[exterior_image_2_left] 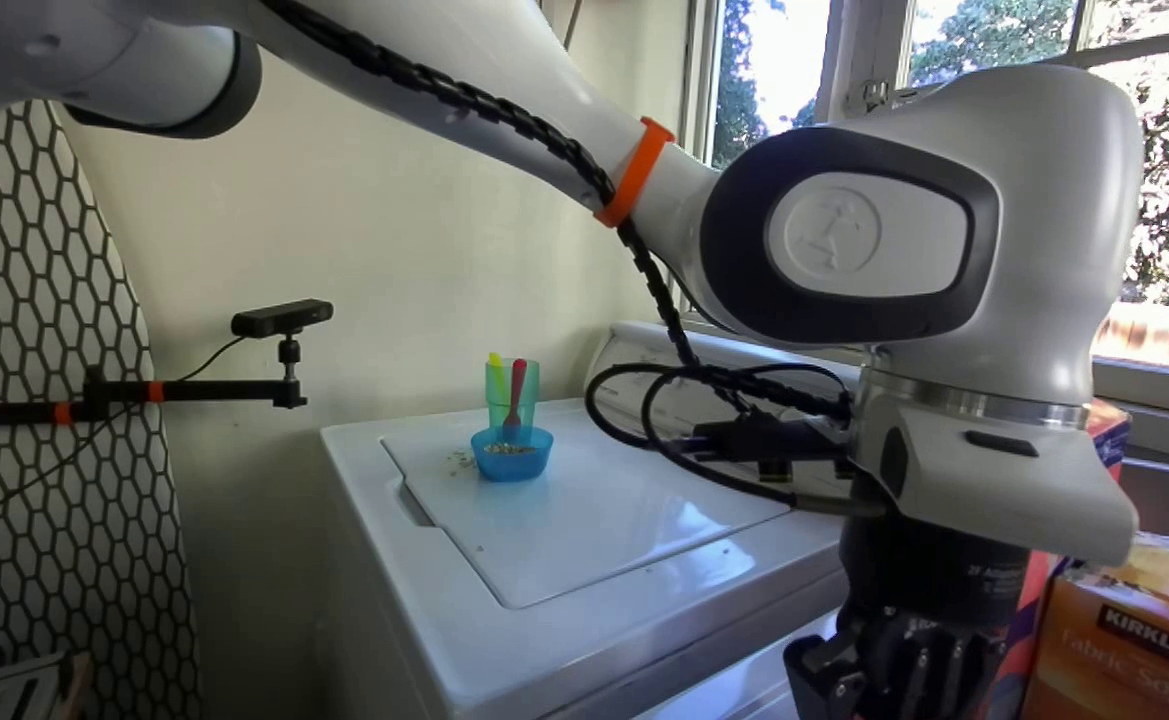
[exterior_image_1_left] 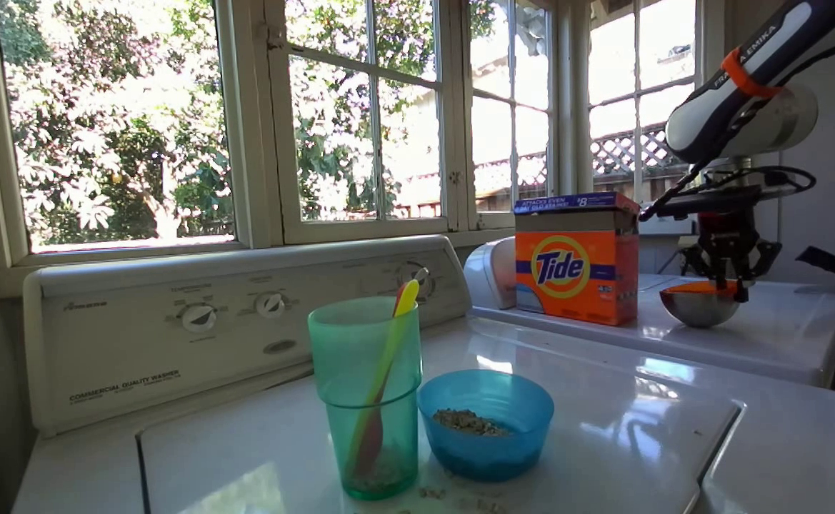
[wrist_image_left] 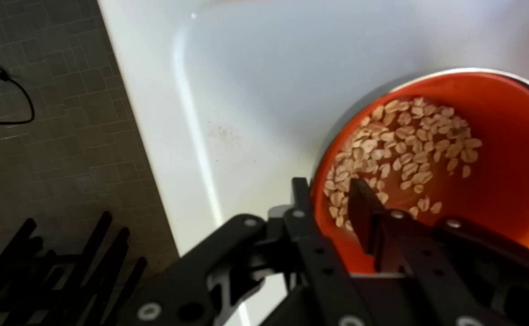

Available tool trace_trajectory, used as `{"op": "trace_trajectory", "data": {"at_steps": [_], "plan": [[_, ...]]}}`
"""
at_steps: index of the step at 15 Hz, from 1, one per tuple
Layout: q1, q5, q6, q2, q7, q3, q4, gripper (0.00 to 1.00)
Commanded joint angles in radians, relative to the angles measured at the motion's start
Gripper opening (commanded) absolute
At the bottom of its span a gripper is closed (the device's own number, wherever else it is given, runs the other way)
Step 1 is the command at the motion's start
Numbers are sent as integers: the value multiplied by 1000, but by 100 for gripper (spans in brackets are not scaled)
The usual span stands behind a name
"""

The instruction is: Put the knife in the green cup, stack the bowls, and then move them to the next washing machine

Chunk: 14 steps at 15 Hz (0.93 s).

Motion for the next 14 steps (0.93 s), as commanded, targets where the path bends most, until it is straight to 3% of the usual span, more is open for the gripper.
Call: {"op": "trace_trajectory", "data": {"at_steps": [1, 6, 11, 14], "plan": [[-17, 6, -54, 21, 16, 10, 42, 62], [-13, 7, -25, -1, -32, 28, 39, 98], [16, -64, -1, -56, -89, 31, 50, 100], [7, -78, -50, -104, -249, 54, 54, 99]]}}
